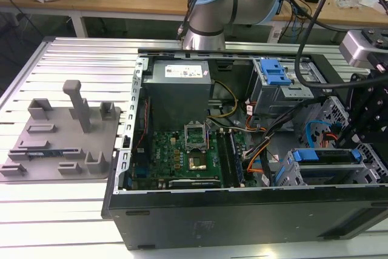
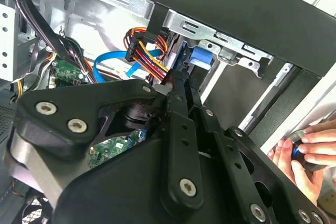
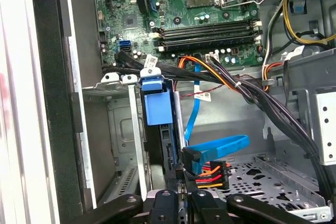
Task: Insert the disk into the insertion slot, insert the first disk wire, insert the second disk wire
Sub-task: 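Insert the first disk wire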
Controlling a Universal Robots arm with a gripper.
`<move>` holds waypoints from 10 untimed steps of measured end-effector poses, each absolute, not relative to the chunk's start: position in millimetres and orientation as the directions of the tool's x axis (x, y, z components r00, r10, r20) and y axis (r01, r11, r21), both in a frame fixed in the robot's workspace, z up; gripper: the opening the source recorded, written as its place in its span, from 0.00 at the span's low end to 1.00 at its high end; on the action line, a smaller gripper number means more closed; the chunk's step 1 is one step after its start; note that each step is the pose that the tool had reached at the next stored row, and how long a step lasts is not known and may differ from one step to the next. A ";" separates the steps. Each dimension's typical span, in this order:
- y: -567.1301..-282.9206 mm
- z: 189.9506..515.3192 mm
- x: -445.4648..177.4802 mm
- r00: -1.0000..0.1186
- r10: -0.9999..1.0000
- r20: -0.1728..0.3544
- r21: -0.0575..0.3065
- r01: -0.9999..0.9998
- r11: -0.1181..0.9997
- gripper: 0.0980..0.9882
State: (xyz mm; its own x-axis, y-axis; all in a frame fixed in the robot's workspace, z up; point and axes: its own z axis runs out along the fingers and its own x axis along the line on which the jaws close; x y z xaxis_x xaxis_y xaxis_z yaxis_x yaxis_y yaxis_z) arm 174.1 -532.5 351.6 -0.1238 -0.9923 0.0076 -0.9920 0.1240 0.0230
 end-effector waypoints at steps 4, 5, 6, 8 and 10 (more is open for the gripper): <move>-532.5 351.3 174.2 -0.128 -0.992 0.010 0.023 -0.991 0.128 0.07; -532.5 351.3 174.2 -0.128 -0.992 0.010 0.023 -0.991 0.128 0.07; -532.5 351.3 174.2 -0.128 -0.992 0.010 0.023 -0.991 0.128 0.07; -532.5 351.3 174.2 -0.128 -0.992 0.010 0.023 -0.991 0.128 0.07; -532.5 351.1 174.2 -0.119 -0.993 0.016 0.024 -0.993 0.119 0.07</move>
State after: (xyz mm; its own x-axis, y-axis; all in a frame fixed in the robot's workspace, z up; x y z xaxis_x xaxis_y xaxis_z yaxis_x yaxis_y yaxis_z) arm 174.2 -532.5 351.1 -0.1188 -0.9928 0.0157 -0.9926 0.1191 0.0236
